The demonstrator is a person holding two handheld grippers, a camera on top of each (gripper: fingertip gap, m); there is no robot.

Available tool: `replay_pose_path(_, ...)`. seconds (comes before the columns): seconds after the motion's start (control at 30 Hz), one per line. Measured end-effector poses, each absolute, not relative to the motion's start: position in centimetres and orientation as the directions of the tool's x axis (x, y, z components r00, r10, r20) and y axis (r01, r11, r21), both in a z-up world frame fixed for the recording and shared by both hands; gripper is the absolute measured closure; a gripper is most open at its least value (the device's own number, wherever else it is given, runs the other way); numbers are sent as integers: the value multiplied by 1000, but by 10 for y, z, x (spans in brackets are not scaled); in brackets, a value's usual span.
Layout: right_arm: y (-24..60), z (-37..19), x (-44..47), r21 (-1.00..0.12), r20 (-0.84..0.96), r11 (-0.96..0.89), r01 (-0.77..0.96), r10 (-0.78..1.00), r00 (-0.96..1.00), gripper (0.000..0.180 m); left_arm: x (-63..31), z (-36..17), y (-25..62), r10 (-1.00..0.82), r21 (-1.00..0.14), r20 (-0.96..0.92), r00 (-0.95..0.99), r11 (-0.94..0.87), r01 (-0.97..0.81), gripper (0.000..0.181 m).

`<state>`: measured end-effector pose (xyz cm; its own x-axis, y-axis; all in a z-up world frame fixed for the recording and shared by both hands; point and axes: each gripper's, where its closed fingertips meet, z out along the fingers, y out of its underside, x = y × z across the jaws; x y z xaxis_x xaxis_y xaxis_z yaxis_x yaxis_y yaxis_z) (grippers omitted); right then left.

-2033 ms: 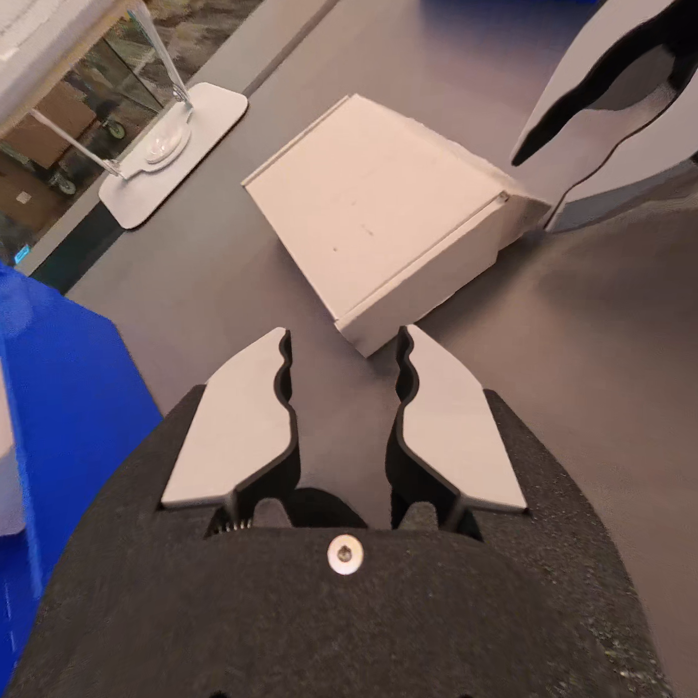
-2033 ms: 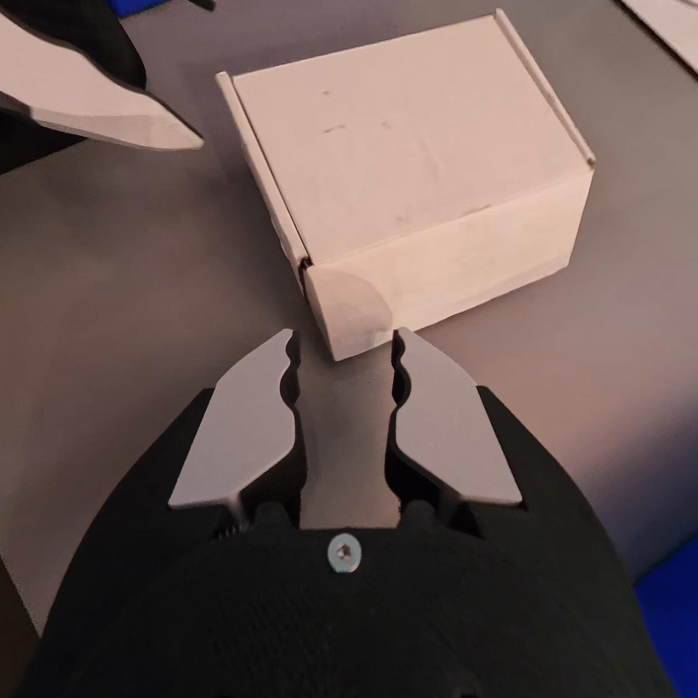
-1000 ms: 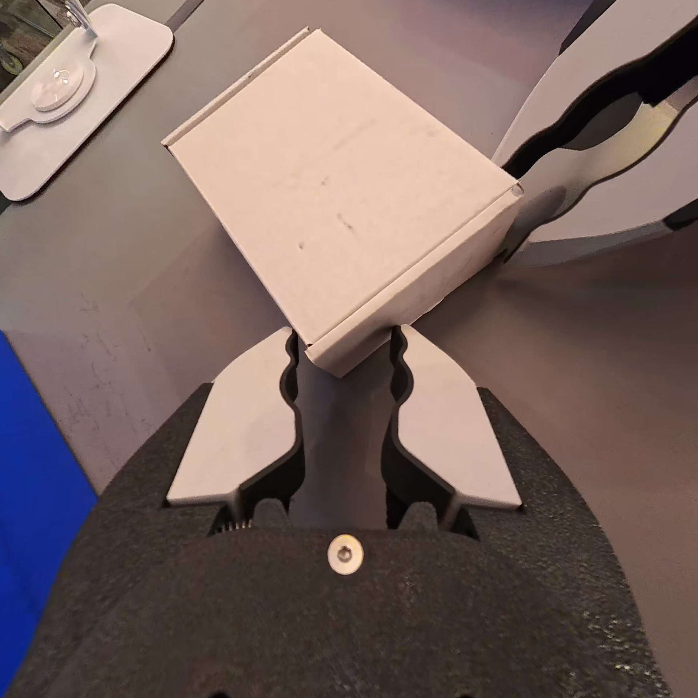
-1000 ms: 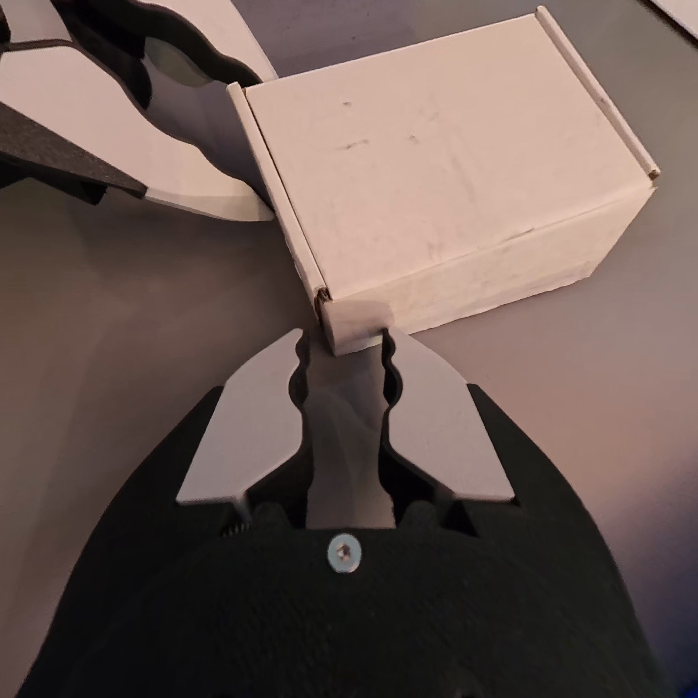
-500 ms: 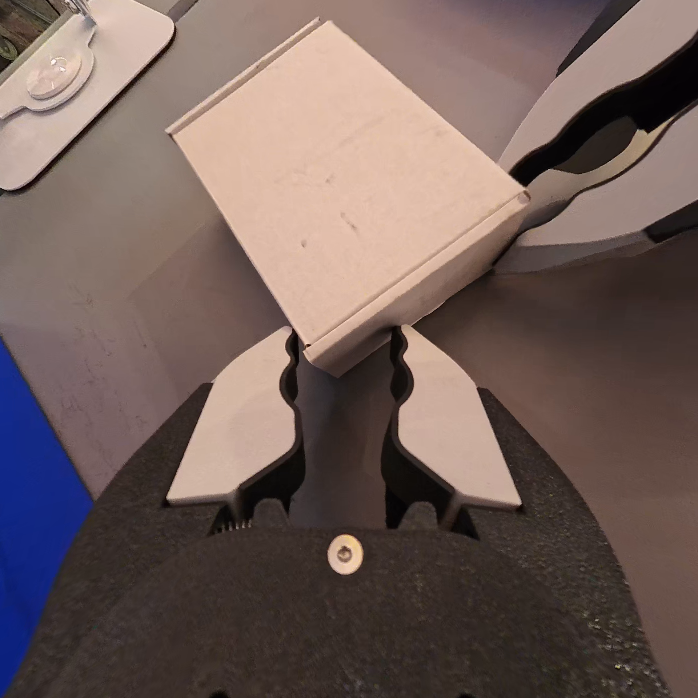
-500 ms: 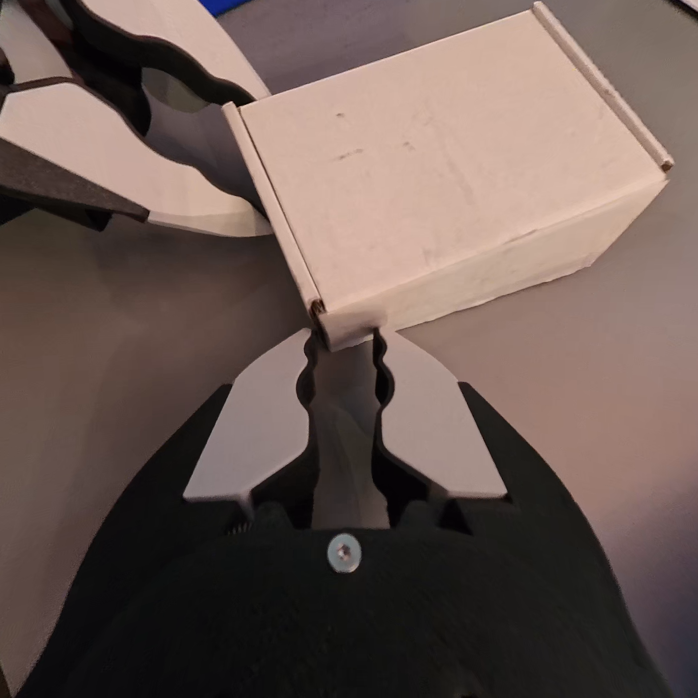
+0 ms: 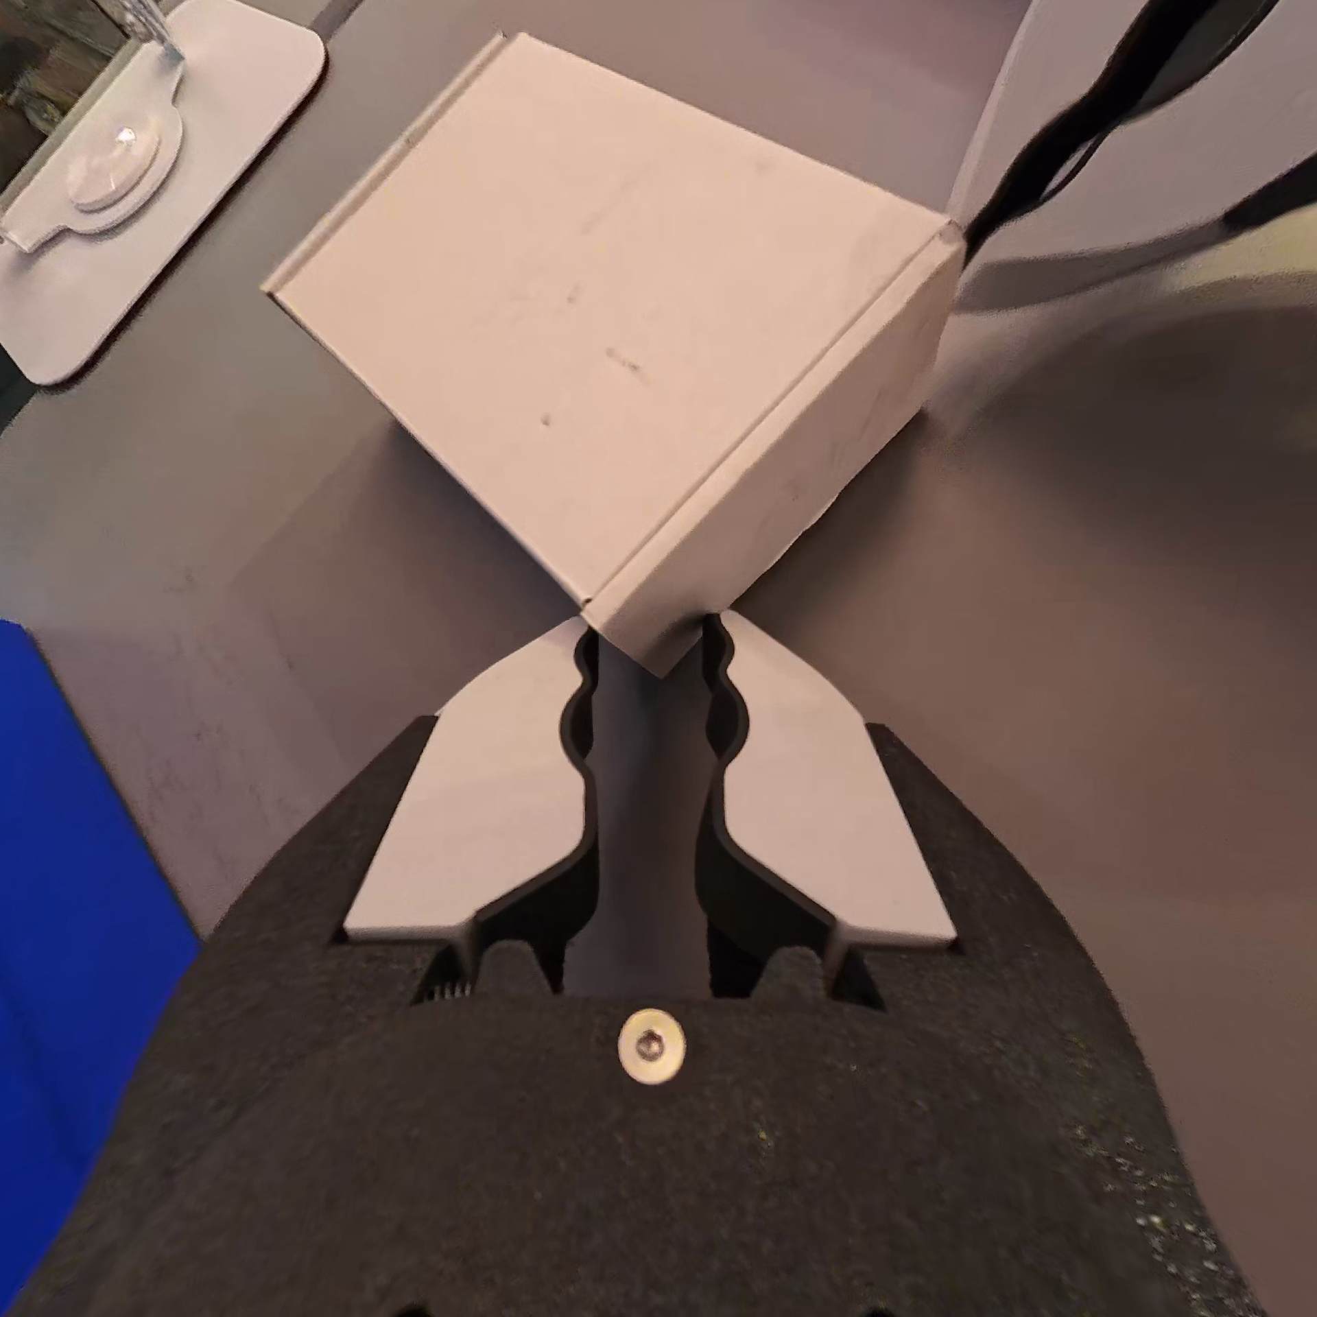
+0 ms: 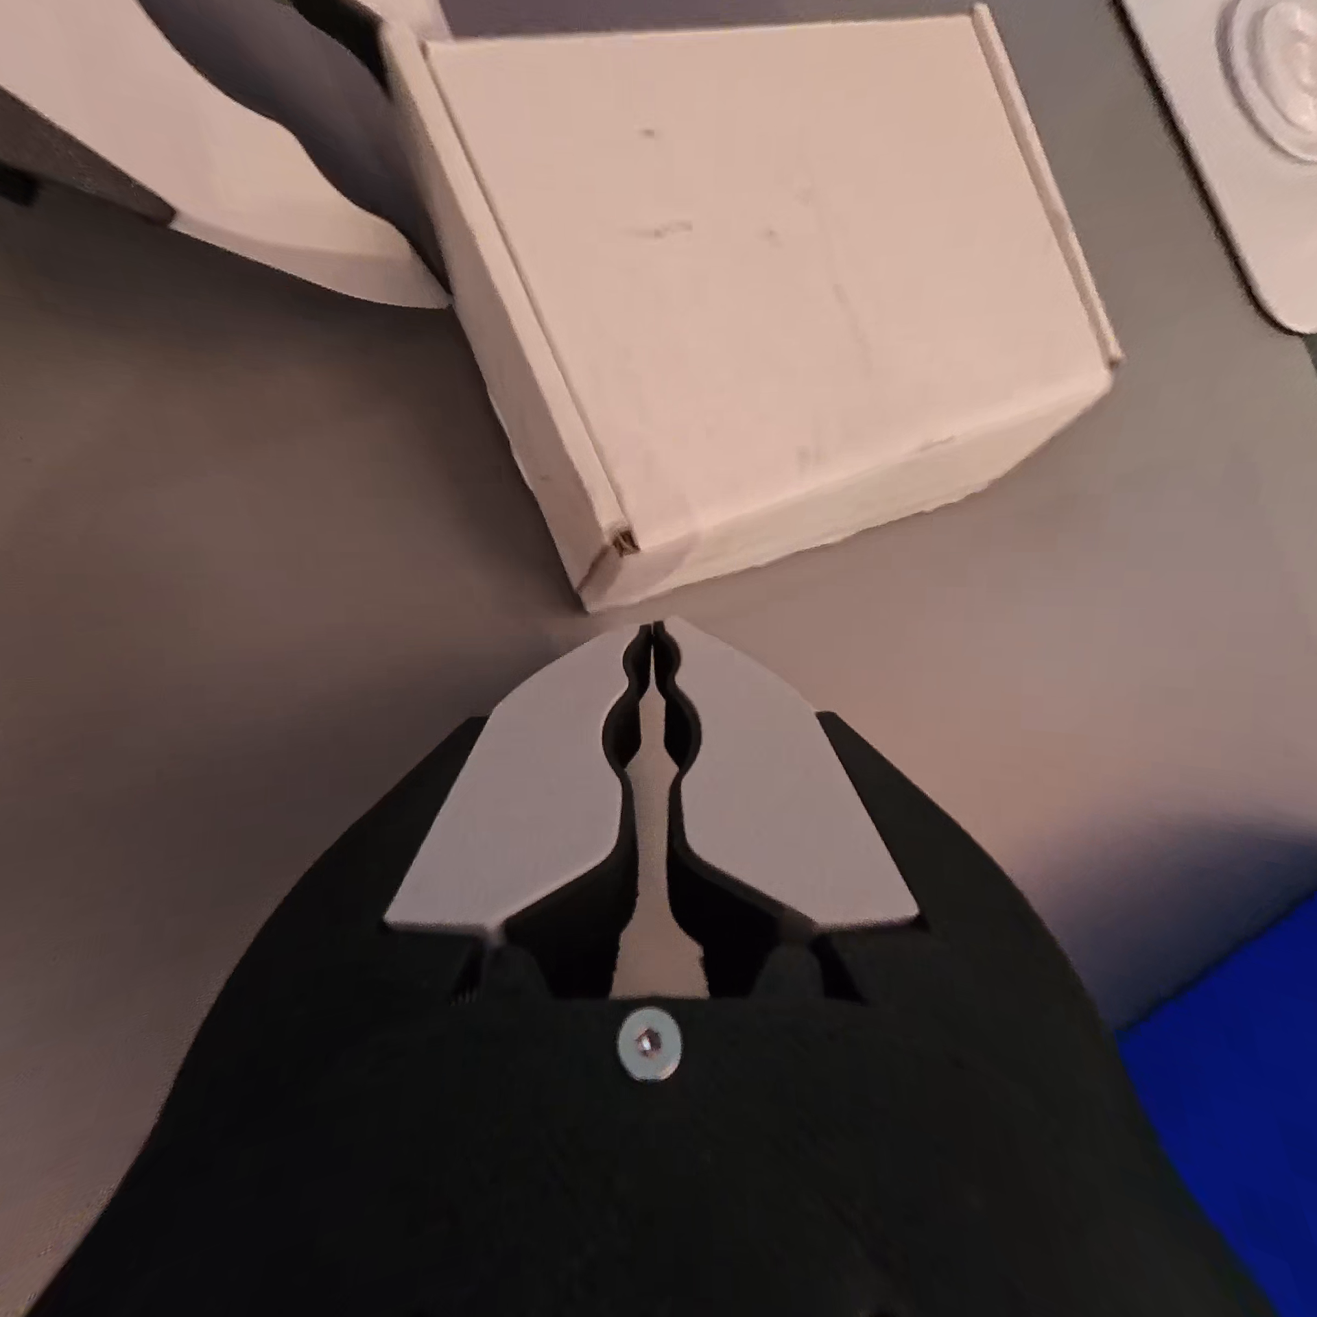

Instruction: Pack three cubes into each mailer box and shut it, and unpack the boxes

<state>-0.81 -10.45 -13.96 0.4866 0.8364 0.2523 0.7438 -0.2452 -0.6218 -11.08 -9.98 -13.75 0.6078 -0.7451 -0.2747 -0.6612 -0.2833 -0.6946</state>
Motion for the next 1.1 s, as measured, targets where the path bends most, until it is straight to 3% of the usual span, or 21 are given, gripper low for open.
replay_pose_path(0.03,-106,-142,-14,-626,222,-245,741,854,470,178,-109,-135,-100,-751,-708,-260,607,-280,-649,153)
replay_pose_path(0.2,-102,-147,-21,-632,248,-197,749,865,436,178,-110,-136,-96,-753,-709,-240,612,-295,-641,141)
replay_pose_path(0.47,-101,-147,-26,-697,146,-239,676,876,460,179,-111,-136,-93,-749,-719,-194,634,-331,-611,149)
replay_pose_path(0.67,-114,-147,-30,-671,154,-232,704,885,439,179,-117,-135,-105,-754,-697,-194,627,-344,-629,151)
replay_pose_path(0.8,-142,-150,-35,-656,85,-257,709,909,408,178,-128,-125,-131,-777,-723,-73,625,-391,-570,152)
replay_pose_path(0.93,-124,-143,-19,-654,146,-249,714,885,442,178,-136,-64,-130,-767,-802,-220,602,-208,-559,149)
replay_pose_path(1.03,-109,-130,-22,-708,42,-295,642,889,456,177,-105,-35,-137,-836,-794,-332,436,-2,-608,174)
replay_pose_path(1.1,-101,-130,-22,-709,-6,-319,629,894,448,177,-86,-48,-123,-840,-723,-408,357,58,-689,181)
